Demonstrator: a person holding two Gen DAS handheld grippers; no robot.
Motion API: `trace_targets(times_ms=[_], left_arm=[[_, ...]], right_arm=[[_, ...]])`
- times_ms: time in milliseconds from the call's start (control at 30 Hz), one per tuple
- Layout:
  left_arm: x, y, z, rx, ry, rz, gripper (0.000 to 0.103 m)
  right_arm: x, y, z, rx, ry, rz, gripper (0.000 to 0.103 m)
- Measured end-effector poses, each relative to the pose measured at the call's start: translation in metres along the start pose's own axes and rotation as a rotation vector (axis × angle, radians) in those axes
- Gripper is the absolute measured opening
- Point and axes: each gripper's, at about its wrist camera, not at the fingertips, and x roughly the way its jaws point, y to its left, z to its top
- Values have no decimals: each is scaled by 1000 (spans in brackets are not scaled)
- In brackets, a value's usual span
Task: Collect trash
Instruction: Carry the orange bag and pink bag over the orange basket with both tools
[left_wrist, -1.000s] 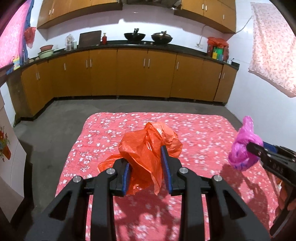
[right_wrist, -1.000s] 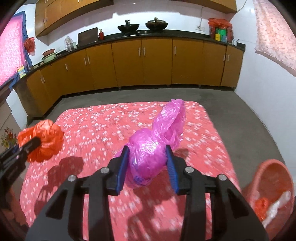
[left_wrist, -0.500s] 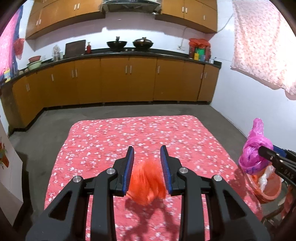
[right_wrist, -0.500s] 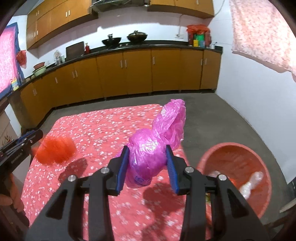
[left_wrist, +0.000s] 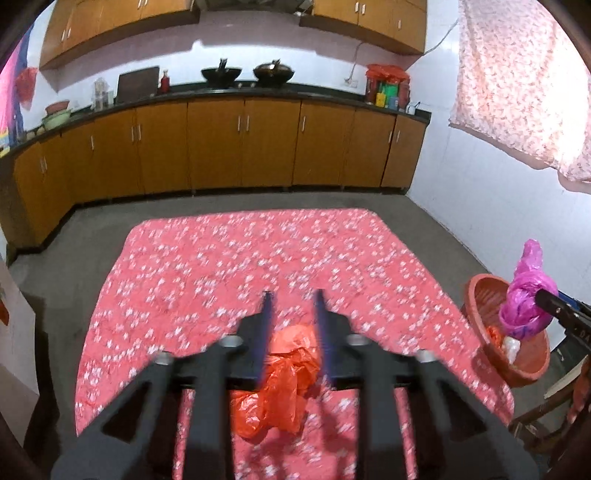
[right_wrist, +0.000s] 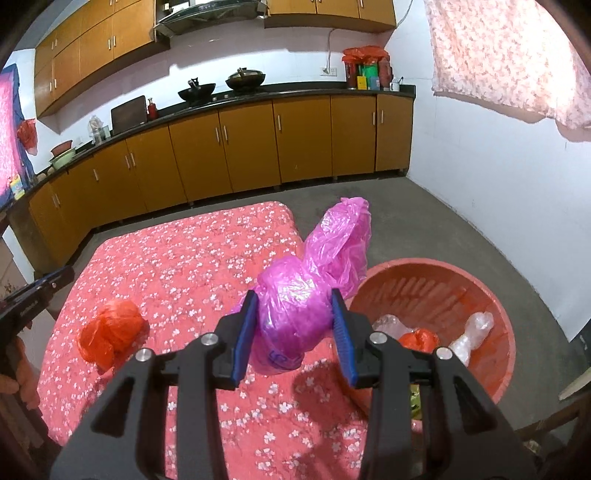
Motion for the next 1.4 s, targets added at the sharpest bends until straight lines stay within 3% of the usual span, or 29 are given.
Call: trace_targets(times_ms=[67,100,267,500,633,700,800,1100,1400], left_arm=[[4,3,-8,-2,10,13,59],[10,3,-14,4,27,16,61],[36,-6,-32,52,92,52,66],[71,-11,-48,79,166,98,66],[71,-12,-47,85,161,93,50],[68,-14,-45,100,154,89,37],[61,-19,-40,109,136,86,31],[35,-43,-10,127,47,49,25],[7,-104,20,170,-37,-65,25]], right_arm=[[4,-2,-4,10,10,4,39],[6,-3,-5,15,15,6,39],[12,-1,-15,17,38,3,39],[16,-17,-21,38,58,-28,39],[17,-22,-21,43,61,-40,39],[17,-23,-22,46,59,-41,39],[16,-24,-20,48,55,-38,39],[6,-30,-15,55,25,-40,39],[-9,-54,-6,86,-10,-70,39]])
